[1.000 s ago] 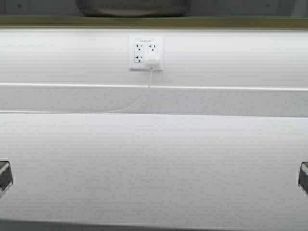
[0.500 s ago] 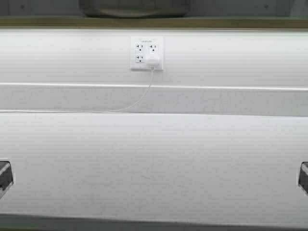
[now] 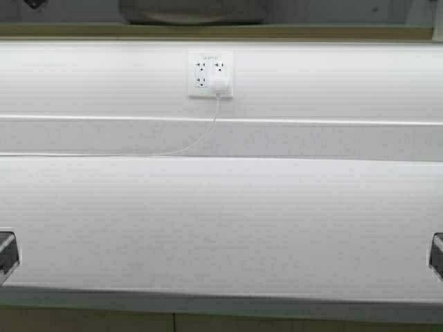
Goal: Open the cabinet, put the pot inside, then close it
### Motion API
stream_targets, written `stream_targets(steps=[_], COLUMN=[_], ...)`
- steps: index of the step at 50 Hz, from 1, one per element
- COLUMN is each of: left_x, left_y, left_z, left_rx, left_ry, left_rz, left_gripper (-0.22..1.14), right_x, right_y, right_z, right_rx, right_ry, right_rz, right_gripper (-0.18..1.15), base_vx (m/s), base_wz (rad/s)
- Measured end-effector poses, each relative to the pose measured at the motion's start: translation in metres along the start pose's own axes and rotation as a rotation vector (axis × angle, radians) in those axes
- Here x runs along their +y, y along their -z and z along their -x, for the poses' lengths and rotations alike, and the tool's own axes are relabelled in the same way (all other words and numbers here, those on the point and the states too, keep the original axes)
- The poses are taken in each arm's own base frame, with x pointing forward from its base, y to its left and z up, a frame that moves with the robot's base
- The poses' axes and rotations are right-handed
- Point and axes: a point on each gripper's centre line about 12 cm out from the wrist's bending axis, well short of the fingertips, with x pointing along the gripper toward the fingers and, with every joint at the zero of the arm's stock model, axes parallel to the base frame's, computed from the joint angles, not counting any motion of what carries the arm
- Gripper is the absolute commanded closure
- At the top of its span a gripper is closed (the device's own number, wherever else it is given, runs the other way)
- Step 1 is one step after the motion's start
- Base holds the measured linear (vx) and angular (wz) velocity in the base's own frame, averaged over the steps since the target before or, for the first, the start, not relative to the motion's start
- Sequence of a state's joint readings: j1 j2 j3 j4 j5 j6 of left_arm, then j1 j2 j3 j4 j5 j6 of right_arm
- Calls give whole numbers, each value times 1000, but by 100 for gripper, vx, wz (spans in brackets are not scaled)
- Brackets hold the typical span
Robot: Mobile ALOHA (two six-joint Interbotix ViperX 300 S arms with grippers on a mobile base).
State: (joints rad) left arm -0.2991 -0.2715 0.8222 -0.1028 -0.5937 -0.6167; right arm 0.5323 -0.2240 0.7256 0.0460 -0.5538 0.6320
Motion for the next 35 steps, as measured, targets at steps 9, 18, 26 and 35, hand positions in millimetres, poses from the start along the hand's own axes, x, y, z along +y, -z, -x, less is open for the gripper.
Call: stream_targets(steps=[9,18,26,35], left_x=[-3,-4,0,6], left_y=[3,1,5,8], left_z=[13,23,30,37], left_rx=[145,213,245,268], left_ry=[-42,-59,-69,-82], left_rz=[-309,-460,-504,-559], left_gripper=[88,88,88,88], right_x=[5,16,17,11], right_y=[0,-17,-19,-15], right_z=[15,34,51,63], right_rx=[220,275,279,318], right_ry=[81,98,97,119], right_rz=[344,487,502,535], right_gripper=[90,90,90,90], base_vx=[-12,-11,-15,-22], base_wz=[-1,-1,2,-7])
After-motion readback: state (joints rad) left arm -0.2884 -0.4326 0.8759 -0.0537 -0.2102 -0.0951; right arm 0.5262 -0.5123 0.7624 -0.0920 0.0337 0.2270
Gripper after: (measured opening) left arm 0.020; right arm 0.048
